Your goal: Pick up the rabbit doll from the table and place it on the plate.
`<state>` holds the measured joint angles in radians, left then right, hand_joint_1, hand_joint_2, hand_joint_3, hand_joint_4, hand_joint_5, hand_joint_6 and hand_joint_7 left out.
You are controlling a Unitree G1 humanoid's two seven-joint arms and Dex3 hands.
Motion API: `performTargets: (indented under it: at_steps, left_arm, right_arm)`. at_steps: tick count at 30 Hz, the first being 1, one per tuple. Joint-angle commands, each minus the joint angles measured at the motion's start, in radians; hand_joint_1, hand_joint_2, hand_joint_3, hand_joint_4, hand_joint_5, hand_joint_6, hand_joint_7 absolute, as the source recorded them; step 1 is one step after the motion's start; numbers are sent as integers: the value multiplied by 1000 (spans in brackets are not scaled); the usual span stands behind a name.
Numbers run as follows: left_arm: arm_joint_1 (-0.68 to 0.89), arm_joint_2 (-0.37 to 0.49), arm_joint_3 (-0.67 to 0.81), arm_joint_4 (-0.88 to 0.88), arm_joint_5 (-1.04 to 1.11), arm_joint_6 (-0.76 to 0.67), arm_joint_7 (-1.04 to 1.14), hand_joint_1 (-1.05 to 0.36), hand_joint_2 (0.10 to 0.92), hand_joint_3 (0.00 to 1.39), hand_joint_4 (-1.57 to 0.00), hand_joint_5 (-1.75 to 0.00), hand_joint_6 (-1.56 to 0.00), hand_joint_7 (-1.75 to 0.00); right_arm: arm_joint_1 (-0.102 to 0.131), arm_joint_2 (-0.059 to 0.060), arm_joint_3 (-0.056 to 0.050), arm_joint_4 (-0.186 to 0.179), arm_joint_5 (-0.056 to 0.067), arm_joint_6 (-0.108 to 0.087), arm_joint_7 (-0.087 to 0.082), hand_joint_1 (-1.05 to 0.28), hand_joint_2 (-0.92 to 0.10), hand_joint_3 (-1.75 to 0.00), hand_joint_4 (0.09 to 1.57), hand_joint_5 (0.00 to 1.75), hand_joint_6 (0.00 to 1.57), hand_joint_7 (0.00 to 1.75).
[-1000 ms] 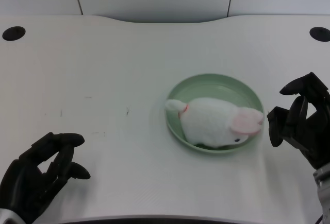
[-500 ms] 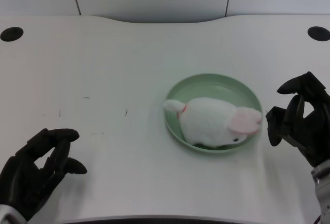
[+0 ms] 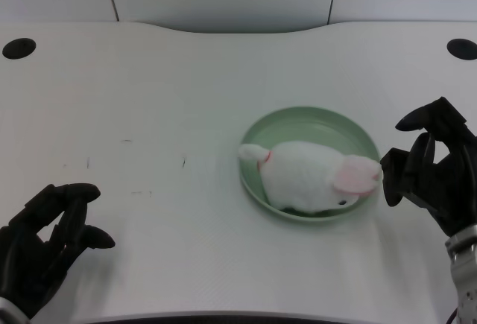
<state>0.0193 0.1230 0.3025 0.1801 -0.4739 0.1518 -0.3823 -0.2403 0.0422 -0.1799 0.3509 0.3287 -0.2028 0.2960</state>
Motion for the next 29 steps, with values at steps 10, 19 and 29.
performTargets:
  at_steps: [10, 19, 29]
  left_arm:
    - [8, 11, -6, -23, 0, 11, -1, -429, 921, 483, -447, -1708, -448, -1232]
    - [6, 12, -8, -21, 0, 12, -3, -429, 921, 481, -468, -1729, -467, -1262]
    - [6, 9, -6, -22, -7, 13, -7, -434, 921, 464, -469, -1715, -478, -1229]
  right_arm:
    - [-2, -19, -10, -9, -1, 8, -4, -514, -535, -1482, 1308, 1746, 839, 1746]
    - [12, -6, 3, -44, -49, -5, -73, -489, -582, -1517, 1357, 1746, 885, 1746]
    - [12, -4, 5, -42, -47, -7, -72, -514, -598, -1513, 1406, 1746, 921, 1746]
